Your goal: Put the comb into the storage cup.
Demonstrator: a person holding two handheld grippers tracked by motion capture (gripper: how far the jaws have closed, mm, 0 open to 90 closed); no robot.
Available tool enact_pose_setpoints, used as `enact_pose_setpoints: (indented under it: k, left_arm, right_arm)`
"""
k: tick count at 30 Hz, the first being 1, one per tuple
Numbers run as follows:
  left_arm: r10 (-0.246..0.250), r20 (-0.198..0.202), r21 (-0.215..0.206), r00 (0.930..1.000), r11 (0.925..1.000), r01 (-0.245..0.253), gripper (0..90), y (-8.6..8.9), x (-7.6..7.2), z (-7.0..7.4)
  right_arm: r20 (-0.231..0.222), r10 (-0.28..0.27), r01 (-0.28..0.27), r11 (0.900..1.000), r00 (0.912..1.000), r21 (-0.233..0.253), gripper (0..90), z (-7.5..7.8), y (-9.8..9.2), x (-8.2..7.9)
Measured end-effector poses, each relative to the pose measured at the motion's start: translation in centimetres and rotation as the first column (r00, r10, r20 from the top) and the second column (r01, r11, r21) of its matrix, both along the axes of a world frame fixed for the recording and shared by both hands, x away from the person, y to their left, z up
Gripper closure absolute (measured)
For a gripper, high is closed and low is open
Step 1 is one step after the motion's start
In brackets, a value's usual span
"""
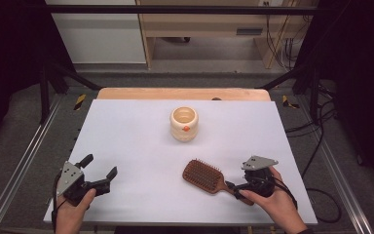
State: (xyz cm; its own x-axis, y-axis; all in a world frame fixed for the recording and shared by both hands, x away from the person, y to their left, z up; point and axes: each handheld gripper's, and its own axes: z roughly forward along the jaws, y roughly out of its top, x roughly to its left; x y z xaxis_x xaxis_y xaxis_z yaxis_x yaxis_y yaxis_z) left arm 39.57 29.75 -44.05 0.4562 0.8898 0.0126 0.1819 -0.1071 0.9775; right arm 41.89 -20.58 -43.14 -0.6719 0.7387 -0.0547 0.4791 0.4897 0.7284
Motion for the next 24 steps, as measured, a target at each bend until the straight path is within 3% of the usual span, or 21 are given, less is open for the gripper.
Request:
enact_pose_setpoints:
  k: [12,24]
  left_arm:
    - [0.010,-0.004,-0.001,0.9999,0.9999,-0.010,2.4,0.3,0.3,-0.3]
    - [0.002,-0.011,0.007,0.9999,1.0000,-0.002,2.4,0.2,0.4,-0.4]
  right_arm:
    - [-0.080,0.060,-0.065,0.996,0.9950,-0.064,11.7,-0.7,0.8,0.2]
    - [-0.142,0.083,-0.100,0.987,0.9865,-0.123,14.0,-1.3,1.7,0.5]
